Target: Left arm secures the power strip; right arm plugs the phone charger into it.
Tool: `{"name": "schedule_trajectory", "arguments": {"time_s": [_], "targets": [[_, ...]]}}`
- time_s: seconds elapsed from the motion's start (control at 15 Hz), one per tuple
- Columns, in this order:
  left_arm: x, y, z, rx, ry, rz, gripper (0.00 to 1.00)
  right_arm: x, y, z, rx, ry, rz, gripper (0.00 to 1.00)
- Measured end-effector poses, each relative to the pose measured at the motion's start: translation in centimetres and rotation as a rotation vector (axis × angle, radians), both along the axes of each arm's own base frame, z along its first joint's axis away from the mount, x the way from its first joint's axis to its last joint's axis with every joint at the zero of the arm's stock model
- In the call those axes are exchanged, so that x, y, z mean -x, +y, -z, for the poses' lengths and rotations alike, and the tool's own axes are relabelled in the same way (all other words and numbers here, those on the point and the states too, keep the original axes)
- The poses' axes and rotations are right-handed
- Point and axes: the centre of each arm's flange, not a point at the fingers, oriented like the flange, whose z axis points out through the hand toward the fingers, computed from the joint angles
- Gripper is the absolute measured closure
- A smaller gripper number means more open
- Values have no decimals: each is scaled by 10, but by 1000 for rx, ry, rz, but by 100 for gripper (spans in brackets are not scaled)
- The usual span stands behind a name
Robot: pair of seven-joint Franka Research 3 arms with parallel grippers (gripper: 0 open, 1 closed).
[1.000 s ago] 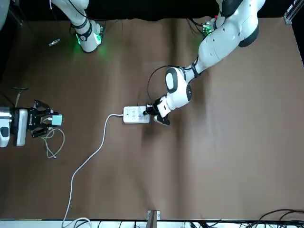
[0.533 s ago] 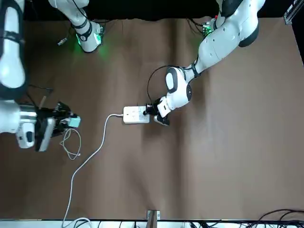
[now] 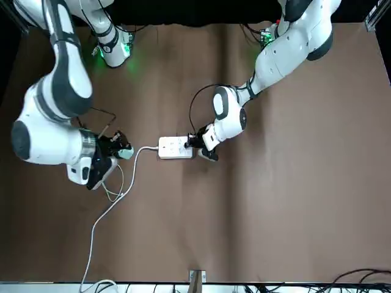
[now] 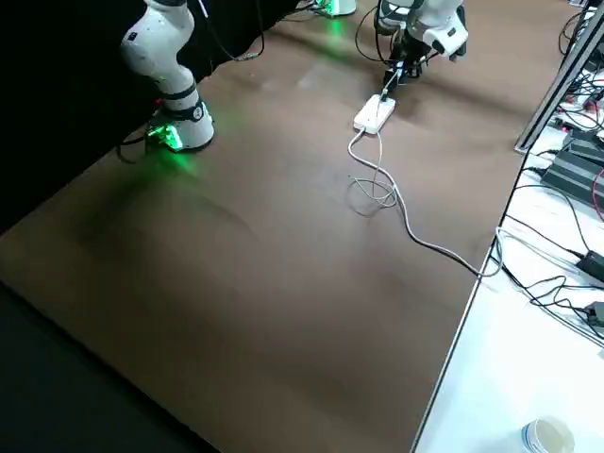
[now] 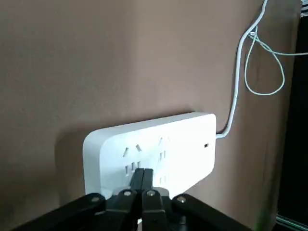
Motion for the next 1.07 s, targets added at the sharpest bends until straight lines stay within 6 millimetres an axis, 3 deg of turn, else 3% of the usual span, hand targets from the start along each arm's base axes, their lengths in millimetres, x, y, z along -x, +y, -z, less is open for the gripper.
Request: {"name": "schedule_trajectory", "arguments": {"time_s": [0.47,1.07], "targets": [[0,0,0,0,0,0,99,24,75,8,150,30,186,52],[0,0,0,0,0,0,99,42,99,39,261,95,396,52]]}}
